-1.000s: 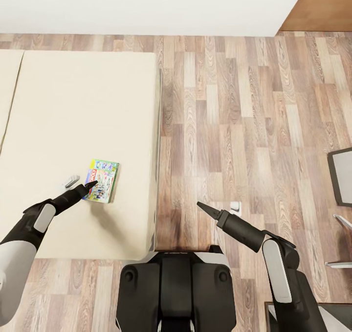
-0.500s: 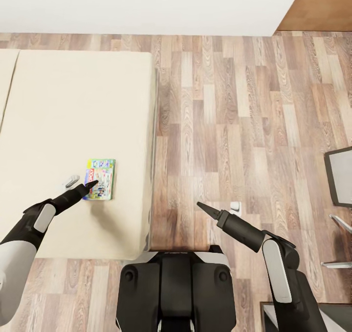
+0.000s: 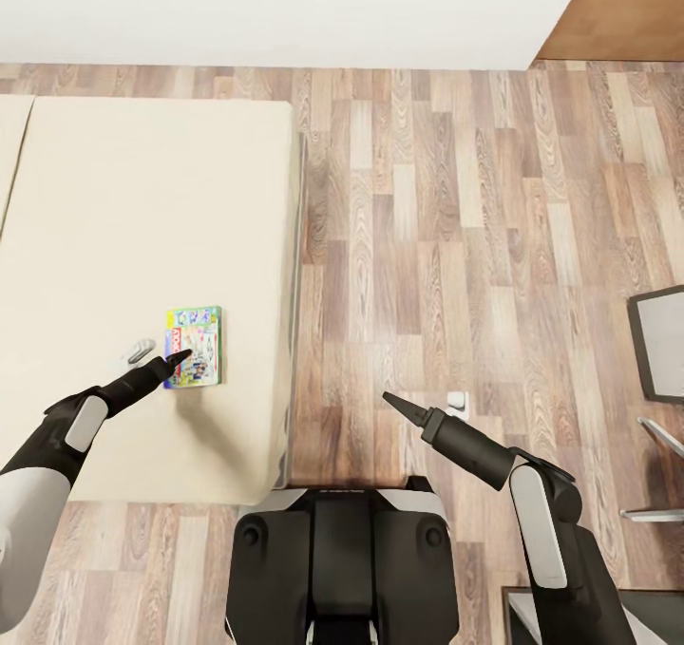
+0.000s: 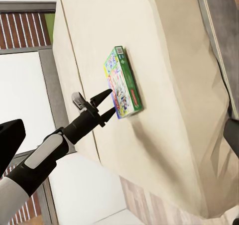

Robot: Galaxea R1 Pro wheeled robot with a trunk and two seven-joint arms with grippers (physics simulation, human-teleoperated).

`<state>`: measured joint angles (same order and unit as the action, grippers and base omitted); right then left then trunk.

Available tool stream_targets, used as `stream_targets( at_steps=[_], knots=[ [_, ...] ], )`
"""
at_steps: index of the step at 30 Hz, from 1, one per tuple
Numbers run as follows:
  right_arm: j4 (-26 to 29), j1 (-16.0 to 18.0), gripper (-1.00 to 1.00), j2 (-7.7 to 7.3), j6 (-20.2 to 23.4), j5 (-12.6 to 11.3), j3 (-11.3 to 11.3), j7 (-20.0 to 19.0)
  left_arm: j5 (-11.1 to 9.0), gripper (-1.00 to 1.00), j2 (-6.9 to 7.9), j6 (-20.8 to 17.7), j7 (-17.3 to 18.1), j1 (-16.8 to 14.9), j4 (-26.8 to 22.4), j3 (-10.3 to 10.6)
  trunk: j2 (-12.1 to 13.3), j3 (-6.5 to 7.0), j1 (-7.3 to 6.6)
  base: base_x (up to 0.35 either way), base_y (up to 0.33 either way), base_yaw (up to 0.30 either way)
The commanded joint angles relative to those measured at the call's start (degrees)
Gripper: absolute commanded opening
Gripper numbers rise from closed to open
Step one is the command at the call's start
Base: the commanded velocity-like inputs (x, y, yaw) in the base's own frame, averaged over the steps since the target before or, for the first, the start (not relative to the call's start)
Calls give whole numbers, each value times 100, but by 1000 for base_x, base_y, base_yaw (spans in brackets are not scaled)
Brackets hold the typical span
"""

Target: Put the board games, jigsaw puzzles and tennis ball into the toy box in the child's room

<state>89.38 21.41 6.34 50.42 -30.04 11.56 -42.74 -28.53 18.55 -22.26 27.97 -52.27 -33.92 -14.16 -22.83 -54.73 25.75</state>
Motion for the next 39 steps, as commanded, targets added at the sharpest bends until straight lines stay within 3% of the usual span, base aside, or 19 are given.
stream_targets(
  at_steps=[1, 39],
  knots=[
    [1, 3, 100, 6, 29, 7, 13, -24, -38, 100, -1, -50, 14, -2, 0, -17, -9, -5, 3, 0, -49, 0],
    [1, 3, 100, 6, 29, 7, 13, -24, -40, 100, -1, -50, 86, -1, -40, -17, -9, -5, 3, 0, -3, 0]
  ],
)
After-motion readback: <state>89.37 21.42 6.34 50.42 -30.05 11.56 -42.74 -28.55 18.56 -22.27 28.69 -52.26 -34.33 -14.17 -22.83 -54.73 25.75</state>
